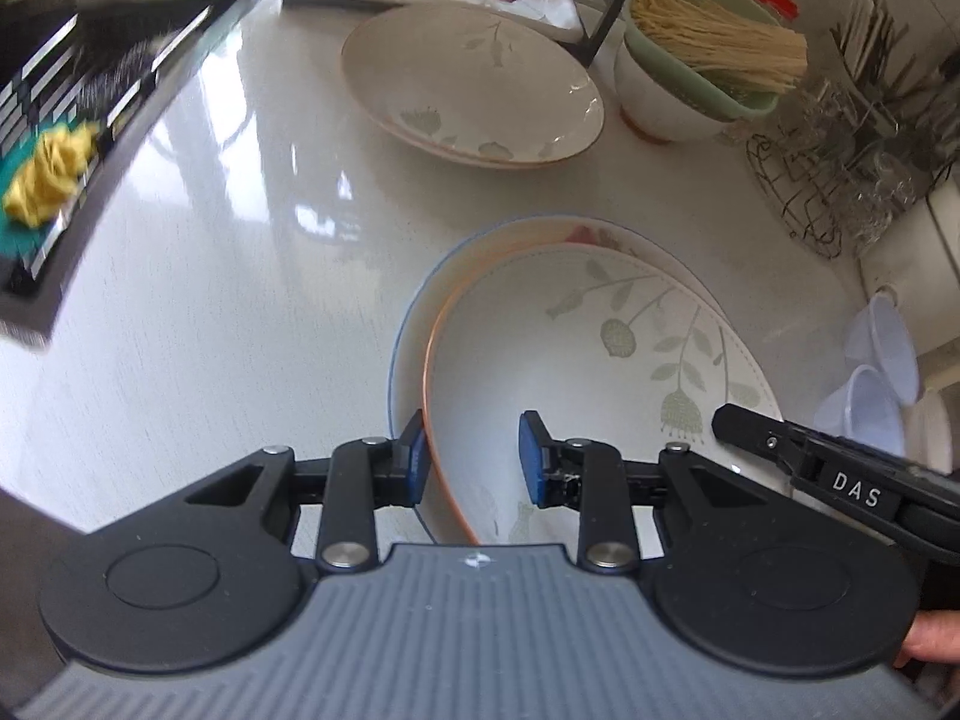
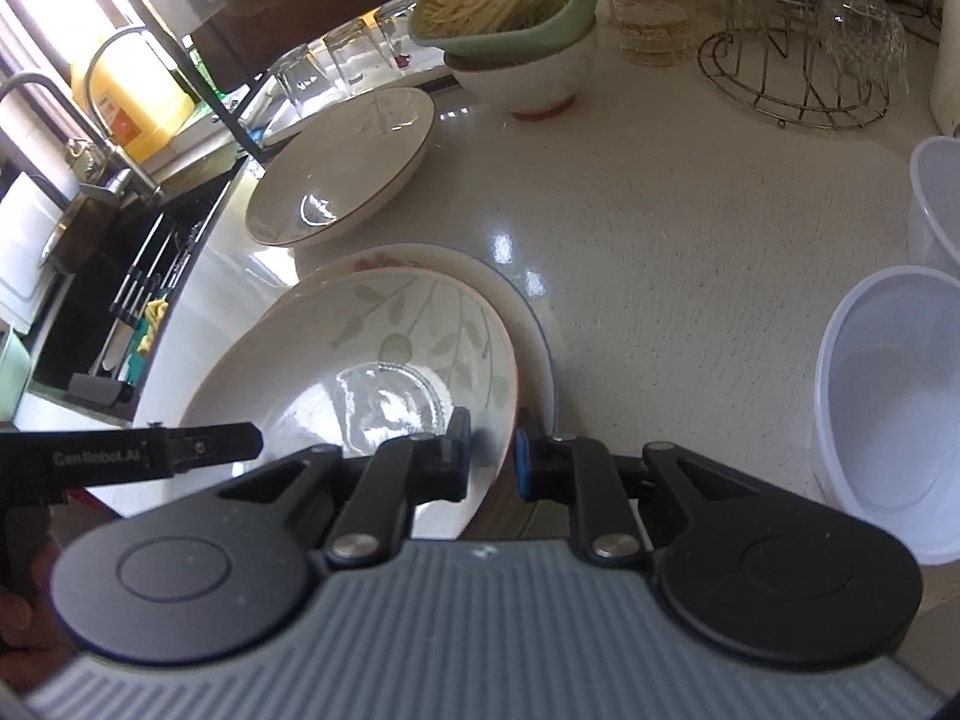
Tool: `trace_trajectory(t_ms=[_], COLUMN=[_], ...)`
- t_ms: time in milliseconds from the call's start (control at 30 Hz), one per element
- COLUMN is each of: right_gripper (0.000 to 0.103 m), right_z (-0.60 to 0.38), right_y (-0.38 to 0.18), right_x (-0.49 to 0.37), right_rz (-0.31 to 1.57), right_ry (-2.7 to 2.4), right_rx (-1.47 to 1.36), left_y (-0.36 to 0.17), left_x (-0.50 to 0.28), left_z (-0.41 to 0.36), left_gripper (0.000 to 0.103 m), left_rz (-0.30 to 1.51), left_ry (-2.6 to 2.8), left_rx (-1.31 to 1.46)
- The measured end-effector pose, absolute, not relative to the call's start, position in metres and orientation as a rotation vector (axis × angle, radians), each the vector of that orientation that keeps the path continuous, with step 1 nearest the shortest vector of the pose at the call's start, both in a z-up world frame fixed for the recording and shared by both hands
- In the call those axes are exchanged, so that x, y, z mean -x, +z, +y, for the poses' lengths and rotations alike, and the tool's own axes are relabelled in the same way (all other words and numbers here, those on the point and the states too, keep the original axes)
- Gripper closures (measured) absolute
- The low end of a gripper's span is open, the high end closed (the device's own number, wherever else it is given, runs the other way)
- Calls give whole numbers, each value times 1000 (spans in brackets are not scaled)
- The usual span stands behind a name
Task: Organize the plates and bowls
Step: 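Lift the leaf plate with both grippers and carry it over the rose plate, then lower the leaf plate onto the rose plate and open both grippers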
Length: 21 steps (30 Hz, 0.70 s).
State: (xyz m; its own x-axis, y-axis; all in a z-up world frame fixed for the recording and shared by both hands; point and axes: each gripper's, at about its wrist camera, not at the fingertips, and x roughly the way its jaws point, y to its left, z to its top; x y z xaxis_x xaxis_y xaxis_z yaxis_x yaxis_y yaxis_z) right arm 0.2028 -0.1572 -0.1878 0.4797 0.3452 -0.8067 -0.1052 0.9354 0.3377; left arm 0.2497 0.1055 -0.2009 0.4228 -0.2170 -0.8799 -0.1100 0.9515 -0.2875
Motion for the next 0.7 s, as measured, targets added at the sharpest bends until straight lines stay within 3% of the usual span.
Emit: trace_trajectory(t_ms=[700], right_gripper=[86], right_z=[-138], right_y=[-193], right_x=[-215], right_rz=[1007], right_ry=[215], right_rx=[-188], left_y=[-212], left_x=[-243], left_z=[165], left_gripper=[69], left_rz=[1222], left_ry=[-149], left_rx=[734])
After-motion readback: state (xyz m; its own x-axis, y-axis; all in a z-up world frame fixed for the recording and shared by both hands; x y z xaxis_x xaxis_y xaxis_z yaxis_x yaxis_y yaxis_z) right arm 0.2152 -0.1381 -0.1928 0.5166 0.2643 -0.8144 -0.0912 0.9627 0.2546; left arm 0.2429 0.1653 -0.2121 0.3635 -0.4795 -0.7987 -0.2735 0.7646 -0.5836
